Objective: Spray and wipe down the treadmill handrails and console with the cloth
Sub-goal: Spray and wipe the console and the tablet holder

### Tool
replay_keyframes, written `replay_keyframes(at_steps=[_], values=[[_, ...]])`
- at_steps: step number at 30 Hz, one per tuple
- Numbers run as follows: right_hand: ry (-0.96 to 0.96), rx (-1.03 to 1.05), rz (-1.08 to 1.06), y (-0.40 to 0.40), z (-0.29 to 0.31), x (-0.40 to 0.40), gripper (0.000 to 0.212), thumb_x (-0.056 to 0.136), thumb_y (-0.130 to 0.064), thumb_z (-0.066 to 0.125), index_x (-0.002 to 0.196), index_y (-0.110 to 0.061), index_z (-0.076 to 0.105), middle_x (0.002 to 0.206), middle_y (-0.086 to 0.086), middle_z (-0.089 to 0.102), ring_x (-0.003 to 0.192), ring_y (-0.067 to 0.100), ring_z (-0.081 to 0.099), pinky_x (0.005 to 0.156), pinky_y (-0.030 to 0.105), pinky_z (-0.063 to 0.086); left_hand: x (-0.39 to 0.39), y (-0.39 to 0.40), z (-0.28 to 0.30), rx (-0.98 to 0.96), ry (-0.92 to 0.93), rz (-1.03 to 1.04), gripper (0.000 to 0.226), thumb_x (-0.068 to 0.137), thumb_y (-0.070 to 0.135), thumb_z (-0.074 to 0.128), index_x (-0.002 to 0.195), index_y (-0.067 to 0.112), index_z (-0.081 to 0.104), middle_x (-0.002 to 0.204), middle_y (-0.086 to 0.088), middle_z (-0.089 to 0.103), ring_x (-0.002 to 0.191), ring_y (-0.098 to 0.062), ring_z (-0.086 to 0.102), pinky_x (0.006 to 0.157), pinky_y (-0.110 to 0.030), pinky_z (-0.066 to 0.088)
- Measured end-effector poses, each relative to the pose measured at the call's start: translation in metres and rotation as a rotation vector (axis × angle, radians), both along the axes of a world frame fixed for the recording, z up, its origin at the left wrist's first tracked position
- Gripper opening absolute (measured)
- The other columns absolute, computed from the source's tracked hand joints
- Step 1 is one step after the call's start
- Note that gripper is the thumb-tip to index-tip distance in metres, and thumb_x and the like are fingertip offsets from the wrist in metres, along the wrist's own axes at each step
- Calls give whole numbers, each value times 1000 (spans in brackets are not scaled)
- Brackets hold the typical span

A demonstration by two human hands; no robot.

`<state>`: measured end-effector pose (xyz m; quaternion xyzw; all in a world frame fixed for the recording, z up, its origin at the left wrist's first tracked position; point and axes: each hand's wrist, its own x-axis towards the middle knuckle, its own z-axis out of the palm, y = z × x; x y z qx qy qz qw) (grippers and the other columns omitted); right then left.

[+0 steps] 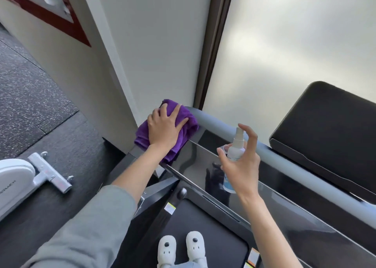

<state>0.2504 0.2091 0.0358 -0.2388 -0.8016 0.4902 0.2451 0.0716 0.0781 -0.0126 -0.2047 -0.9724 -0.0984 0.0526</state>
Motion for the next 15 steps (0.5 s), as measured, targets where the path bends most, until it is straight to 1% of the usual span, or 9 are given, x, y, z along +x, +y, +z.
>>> replay_keyframes(at_steps=[2, 5, 6, 8, 9, 11, 15], values=[[1, 12, -19, 4, 2, 4, 69, 83, -3, 71, 128, -42, 36, 71, -5, 68, 65, 18, 67, 76, 36, 59, -11, 26, 2, -27, -25, -35, 65, 93, 59, 20, 141, 28, 49, 138, -14, 50, 117, -36, 49, 97, -48, 36], [-5, 18, -29, 7, 3, 8, 68, 83, -3, 71, 129, -40, 36, 70, -5, 68, 63, 20, 67, 76, 42, 59, -10, 41, 0, 30, 3, -87, 65, 94, 58, 19, 134, 26, 58, 134, -14, 55, 115, -38, 52, 98, -50, 37], [-3, 13, -29, 6, 4, 8, 68, 83, -3, 71, 129, -40, 36, 70, -4, 68, 62, 21, 67, 75, 43, 59, -4, 40, -2, 49, 27, -110, 63, 94, 58, 21, 133, 25, 58, 136, -14, 54, 118, -39, 52, 100, -52, 37], [4, -1, -25, 5, 5, 7, 69, 82, -3, 71, 129, -40, 37, 70, -4, 68, 61, 22, 67, 74, 44, 59, 19, 32, -10, 66, 72, -175, 60, 94, 57, 25, 139, 27, 53, 145, -15, 48, 128, -42, 47, 106, -54, 35], [8, -6, -20, 4, 6, 6, 69, 82, -3, 71, 129, -40, 37, 70, -4, 68, 61, 22, 67, 73, 43, 59, 34, 27, -15, 68, 79, -208, 60, 94, 56, 27, 141, 27, 49, 148, -15, 44, 131, -42, 44, 109, -54, 33], [15, -2, -2, 0, 7, 4, 68, 83, -3, 71, 130, -39, 37, 70, -4, 68, 61, 20, 66, 72, 39, 59, 66, 17, -26, 79, 33, -240, 60, 94, 56, 29, 144, 26, 47, 150, -16, 41, 135, -40, 41, 111, -51, 31], [45, 3, 31, -4, 8, 1, 68, 83, -3, 71, 129, -39, 36, 72, -4, 69, 62, 17, 67, 69, 32, 57, 101, -1, -34, 116, -41, -182, 64, 93, 61, 28, 139, 25, 53, 146, -13, 48, 133, -35, 47, 108, -48, 39]])
